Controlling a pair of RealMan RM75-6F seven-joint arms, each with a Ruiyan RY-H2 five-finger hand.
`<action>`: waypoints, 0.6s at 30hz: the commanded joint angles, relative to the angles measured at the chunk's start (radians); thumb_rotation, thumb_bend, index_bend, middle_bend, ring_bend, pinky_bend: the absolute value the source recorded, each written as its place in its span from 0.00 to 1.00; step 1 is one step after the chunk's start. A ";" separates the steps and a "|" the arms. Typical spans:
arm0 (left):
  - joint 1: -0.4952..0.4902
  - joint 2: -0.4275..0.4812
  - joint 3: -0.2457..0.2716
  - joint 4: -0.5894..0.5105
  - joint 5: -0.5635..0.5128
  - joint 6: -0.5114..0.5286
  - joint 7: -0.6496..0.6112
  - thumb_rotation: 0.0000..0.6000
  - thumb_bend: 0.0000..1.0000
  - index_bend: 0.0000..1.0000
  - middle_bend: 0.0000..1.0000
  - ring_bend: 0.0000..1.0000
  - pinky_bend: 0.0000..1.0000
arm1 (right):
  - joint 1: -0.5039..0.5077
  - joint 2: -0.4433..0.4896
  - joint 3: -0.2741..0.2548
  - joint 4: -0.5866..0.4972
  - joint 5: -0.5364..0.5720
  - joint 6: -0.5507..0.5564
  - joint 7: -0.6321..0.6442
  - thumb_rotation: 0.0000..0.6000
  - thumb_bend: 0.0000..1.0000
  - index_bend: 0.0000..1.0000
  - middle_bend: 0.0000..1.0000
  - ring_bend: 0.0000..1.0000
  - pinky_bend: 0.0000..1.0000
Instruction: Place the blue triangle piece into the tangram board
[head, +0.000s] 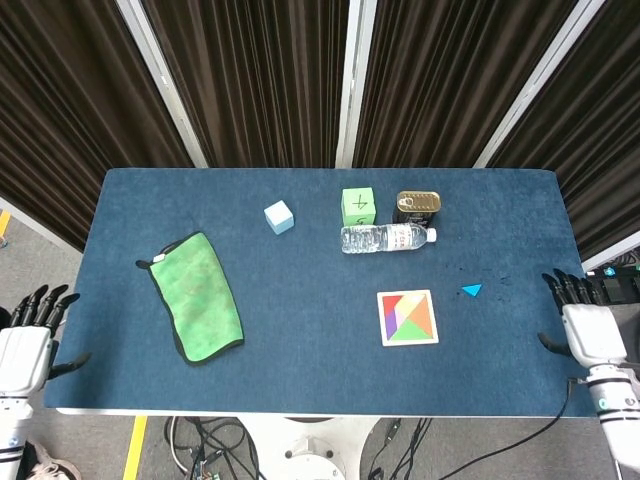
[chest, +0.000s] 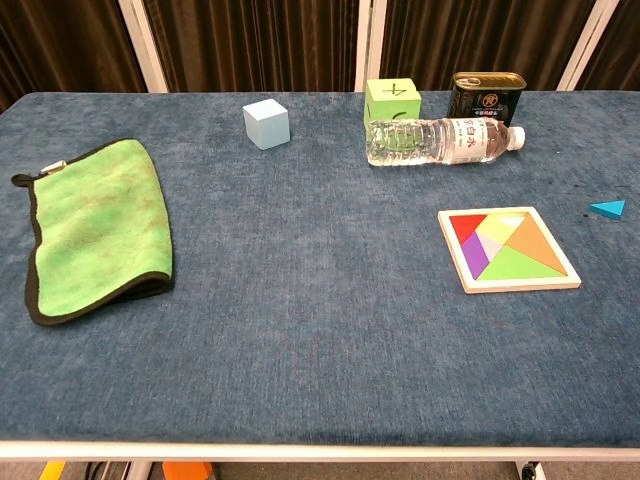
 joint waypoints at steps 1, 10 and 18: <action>-0.002 0.002 0.000 -0.004 0.006 0.003 0.004 1.00 0.04 0.19 0.11 0.01 0.12 | 0.078 0.011 0.015 0.016 0.019 -0.095 -0.044 1.00 0.14 0.00 0.00 0.00 0.00; 0.000 -0.004 0.005 0.013 -0.009 -0.013 -0.010 1.00 0.05 0.19 0.11 0.01 0.12 | 0.202 -0.104 0.010 0.155 0.039 -0.255 -0.119 1.00 0.14 0.00 0.00 0.00 0.00; 0.002 -0.010 0.008 0.040 -0.021 -0.026 -0.038 1.00 0.04 0.19 0.11 0.01 0.12 | 0.247 -0.210 0.004 0.261 0.026 -0.279 -0.084 1.00 0.14 0.00 0.00 0.00 0.00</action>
